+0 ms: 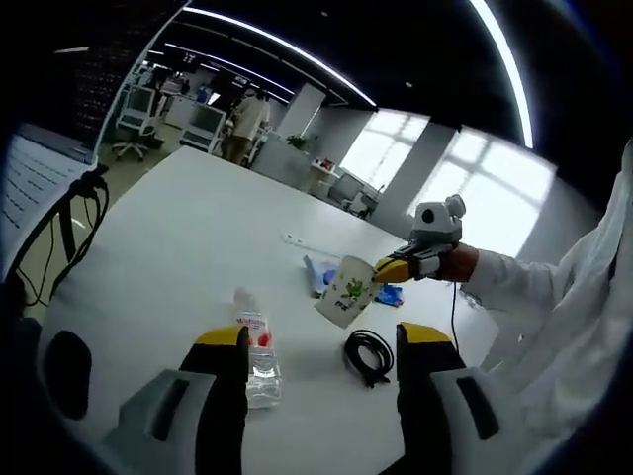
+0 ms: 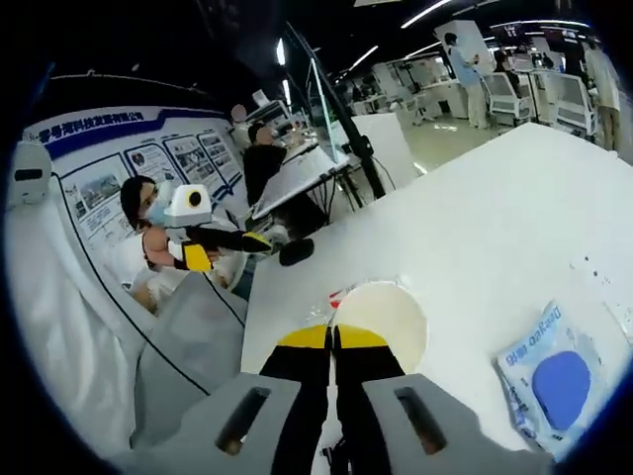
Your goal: Arrange the tabletop items into an orderly group along one side of the table until the central work area is clear of visible clutter.
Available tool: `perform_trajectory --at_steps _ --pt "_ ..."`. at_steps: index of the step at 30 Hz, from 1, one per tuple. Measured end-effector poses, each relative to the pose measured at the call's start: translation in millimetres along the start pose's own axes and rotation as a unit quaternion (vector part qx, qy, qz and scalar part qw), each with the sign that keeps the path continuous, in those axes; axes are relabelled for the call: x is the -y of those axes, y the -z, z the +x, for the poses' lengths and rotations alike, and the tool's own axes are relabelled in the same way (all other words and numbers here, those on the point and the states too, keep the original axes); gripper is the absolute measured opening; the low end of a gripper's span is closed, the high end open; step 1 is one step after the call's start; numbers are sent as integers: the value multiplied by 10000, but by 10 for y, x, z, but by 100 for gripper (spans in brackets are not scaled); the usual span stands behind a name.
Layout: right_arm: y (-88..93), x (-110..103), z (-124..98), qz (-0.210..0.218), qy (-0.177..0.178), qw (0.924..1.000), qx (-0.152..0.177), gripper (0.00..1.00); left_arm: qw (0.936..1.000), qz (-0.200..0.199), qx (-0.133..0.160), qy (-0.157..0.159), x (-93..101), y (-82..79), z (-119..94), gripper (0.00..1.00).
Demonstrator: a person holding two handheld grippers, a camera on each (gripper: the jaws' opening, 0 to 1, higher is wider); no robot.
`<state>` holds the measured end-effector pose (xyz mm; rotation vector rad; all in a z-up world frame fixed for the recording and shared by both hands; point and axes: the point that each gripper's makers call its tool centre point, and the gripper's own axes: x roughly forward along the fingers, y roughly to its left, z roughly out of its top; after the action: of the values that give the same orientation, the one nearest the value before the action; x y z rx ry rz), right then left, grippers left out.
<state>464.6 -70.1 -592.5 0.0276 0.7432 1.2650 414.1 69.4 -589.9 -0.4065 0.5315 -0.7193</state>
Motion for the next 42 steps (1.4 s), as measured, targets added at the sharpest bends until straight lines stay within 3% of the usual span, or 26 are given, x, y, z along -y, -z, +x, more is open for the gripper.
perform_trajectory --at_steps 11,28,34,42 --pt "-307 250 -178 -375 513 9980 -34 0 10000 52 28 80 36 -55 31 61" --pt "-523 748 -204 -604 1314 9894 -158 0 10000 -43 78 -23 -88 -37 -10 60" --pt "-505 979 -161 -749 1628 9831 -361 0 9999 -112 73 -77 -158 8 -5 60" --pt "-351 1168 -58 -1070 1799 9745 -813 0 9996 -210 56 -157 -250 48 2 60"
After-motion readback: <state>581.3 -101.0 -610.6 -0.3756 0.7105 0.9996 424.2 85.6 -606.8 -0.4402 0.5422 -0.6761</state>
